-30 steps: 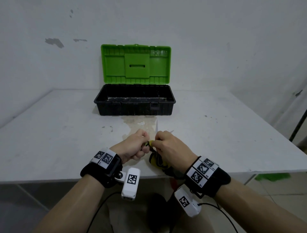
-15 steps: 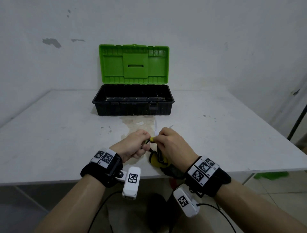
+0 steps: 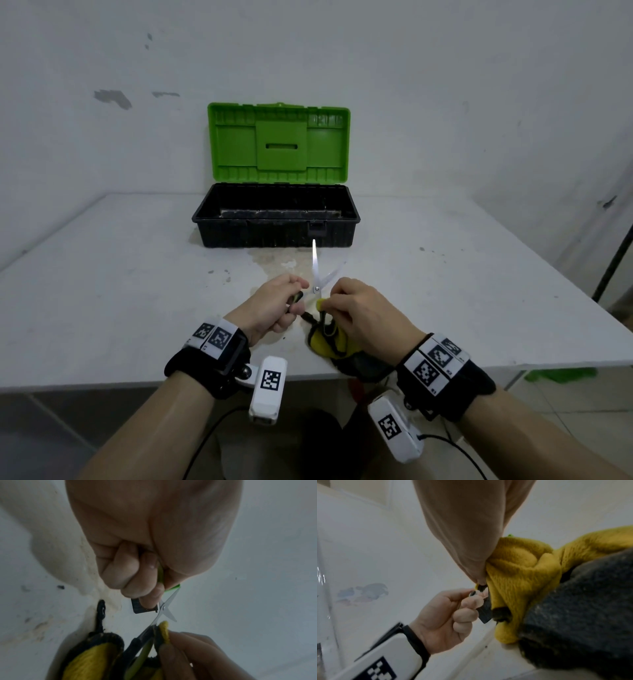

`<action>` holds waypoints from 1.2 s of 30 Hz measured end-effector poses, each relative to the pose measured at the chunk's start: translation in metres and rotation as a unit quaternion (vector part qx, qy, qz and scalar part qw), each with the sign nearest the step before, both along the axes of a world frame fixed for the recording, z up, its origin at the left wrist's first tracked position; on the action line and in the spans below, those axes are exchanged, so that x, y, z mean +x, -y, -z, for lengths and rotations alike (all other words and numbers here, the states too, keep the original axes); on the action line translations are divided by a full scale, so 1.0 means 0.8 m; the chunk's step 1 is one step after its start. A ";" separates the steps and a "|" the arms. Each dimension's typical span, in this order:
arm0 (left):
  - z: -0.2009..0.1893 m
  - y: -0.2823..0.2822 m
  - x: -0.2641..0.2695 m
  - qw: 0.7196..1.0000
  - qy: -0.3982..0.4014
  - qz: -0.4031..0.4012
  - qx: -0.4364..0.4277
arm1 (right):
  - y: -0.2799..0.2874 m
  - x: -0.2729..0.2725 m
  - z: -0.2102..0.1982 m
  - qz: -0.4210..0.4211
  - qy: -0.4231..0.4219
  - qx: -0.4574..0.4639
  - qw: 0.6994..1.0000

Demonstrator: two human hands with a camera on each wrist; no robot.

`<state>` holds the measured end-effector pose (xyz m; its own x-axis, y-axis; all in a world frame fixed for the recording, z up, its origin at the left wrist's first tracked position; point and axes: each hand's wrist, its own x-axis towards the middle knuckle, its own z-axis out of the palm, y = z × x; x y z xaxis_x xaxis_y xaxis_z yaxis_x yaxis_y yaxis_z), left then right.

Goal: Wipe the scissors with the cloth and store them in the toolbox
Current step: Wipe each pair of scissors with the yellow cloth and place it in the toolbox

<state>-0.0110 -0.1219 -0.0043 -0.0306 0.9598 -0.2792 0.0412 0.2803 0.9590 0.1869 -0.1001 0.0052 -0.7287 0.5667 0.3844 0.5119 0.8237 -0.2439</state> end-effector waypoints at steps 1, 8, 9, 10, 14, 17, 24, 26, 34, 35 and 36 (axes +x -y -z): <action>0.001 -0.002 0.000 1.000 0.013 -0.002 -0.002 | -0.003 0.002 -0.002 0.001 -0.005 -0.011 1.000; -0.015 -0.008 0.001 0.997 0.071 -0.014 0.015 | -0.029 0.005 -0.016 0.073 -0.118 -0.053 0.989; -0.018 -0.009 -0.002 0.996 0.084 -0.010 0.012 | -0.032 0.006 -0.019 0.081 -0.129 -0.055 0.987; -0.021 -0.009 -0.006 0.995 0.101 0.005 0.007 | -0.034 0.008 -0.022 0.089 -0.138 -0.055 0.985; -0.032 -0.004 -0.021 0.982 0.181 0.042 -0.027 | -0.043 0.019 -0.030 0.130 -0.190 -0.090 0.969; -0.029 -0.003 -0.026 0.977 0.208 0.023 -0.032 | -0.044 0.021 -0.033 0.128 -0.239 -0.127 0.954; -0.010 -0.016 -0.022 0.980 0.185 -0.067 -0.002 | -0.044 0.010 -0.020 0.114 -0.223 -0.189 0.950; -0.010 -0.017 -0.023 0.977 0.199 -0.072 0.005 | -0.046 0.010 -0.019 0.115 -0.231 -0.191 0.947; -0.009 -0.015 -0.027 0.977 0.164 -0.122 0.062 | -0.050 0.009 -0.013 0.119 -0.245 -0.199 0.942; -0.008 -0.016 -0.027 0.978 0.141 -0.134 0.078 | -0.050 0.009 -0.012 0.118 -0.244 -0.198 0.942; -0.007 -0.017 -0.027 0.978 0.116 -0.145 0.092 | -0.051 0.008 -0.011 0.118 -0.245 -0.197 0.942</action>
<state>-0.0329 -0.1082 0.0011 -0.2645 0.9549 -0.1346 -0.2385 0.0704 0.9686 0.1932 -0.0596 0.0139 -0.3556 0.8596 0.3670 0.4158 0.4972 -0.7615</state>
